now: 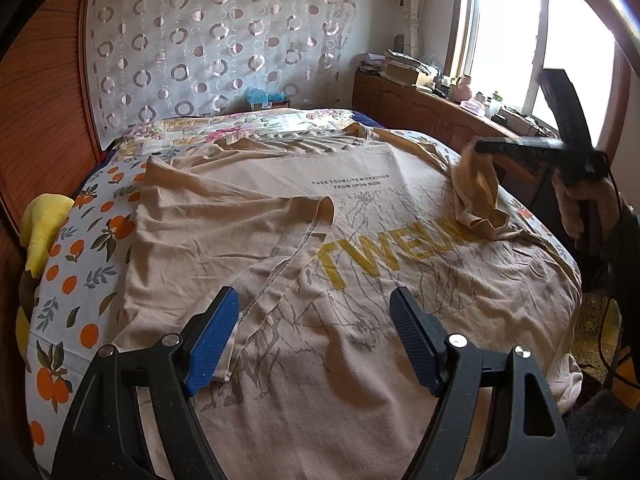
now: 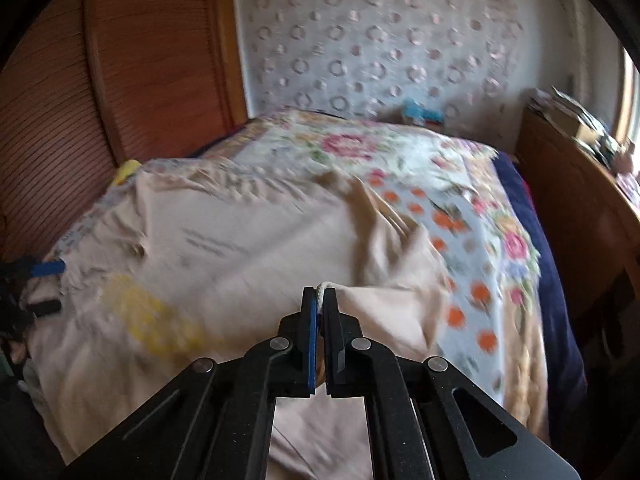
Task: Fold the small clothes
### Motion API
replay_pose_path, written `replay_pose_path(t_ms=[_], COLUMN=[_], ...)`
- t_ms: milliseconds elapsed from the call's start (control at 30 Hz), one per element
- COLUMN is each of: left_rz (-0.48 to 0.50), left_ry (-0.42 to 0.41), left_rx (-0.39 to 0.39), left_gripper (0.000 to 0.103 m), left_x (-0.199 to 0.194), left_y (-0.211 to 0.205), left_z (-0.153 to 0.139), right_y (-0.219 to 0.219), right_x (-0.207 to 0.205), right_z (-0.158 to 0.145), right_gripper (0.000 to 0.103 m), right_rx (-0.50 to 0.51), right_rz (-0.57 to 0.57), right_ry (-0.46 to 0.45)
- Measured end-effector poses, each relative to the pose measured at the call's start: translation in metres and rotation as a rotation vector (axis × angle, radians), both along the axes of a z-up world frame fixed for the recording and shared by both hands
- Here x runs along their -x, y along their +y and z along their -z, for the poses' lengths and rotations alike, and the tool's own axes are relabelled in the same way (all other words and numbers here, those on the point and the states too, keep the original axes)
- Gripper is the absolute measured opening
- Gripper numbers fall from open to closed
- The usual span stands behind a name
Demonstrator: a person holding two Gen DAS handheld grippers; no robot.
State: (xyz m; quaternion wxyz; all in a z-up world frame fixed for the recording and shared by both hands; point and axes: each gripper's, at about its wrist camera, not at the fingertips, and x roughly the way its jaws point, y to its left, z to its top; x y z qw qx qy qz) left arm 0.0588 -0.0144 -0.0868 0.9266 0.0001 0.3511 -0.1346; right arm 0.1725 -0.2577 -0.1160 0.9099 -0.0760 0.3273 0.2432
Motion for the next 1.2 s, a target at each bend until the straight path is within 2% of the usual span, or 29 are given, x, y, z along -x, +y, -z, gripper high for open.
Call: replay_pose_path(t_ms=[133,233,300,333,367,400,533,633,700,900,933,1000,1033,1200], left_rz=[-0.005,-0.009,-0.009,-0.008,-0.009,-0.010,-0.014,-0.018,-0.017,-0.013,-0.014,-0.016,-0.015,-0.013], left_ry=[0.003,0.006,0.005,0.004,0.002,0.002,0.001,-0.002,-0.004,-0.001,-0.002,-0.002,-0.003,-0.006], left_rx=[0.008,0.010,0.010,0.011,0.012,0.015,0.016,0.022,0.024,0.018,0.020,0.020,0.020,0.018], left_gripper=[0.078,0.078,0.078,0.078,0.078,0.078,0.078,0.078,0.078,0.078,0.078,0.078,0.078,0.078], left_x=[0.001,0.001,0.002,0.001,0.002,0.002,0.002,0.002,0.002,0.003,0.003,0.003,0.003,0.004], left_y=[0.004,0.005,0.006,0.006,0.006,0.007,0.009,0.010,0.010,0.010,0.010,0.009,0.010,0.010], left_z=[0.002,0.002,0.002,0.002,0.002,0.002,0.002,0.001,0.000,-0.002,-0.001,-0.002,-0.001,-0.002], right_y=[0.033,0.048,0.052,0.050,0.048,0.044,0.038,0.037,0.040,0.052,0.053,0.055,0.056,0.048], right_x=[-0.026,-0.041,-0.045,-0.044,-0.041,-0.037,0.001,0.023,0.037,0.051,0.050,0.051,0.051,0.062], right_z=[-0.005,0.000,0.005,0.008,0.009,0.010,0.009,0.017,0.025,0.055,0.060,0.060,0.060,0.046], right_gripper=[0.002,0.003,0.016,0.033,0.045,0.045,0.045,0.045,0.037,0.034,0.031,0.010,0.005,0.003], right_rx=[-0.013,0.038,0.070,0.063,0.051,0.044,0.068,0.088,0.108,0.184,0.198,0.186,0.206,0.158], right_rz=[-0.045,0.002,0.026,0.029,0.028,0.029,0.008,-0.022,-0.052,-0.057,-0.053,-0.070,-0.061,-0.081], right_ry=[0.007,-0.013,-0.015,-0.009,-0.006,-0.008,-0.020,0.015,0.038,0.090,0.099,0.102,0.096,0.076])
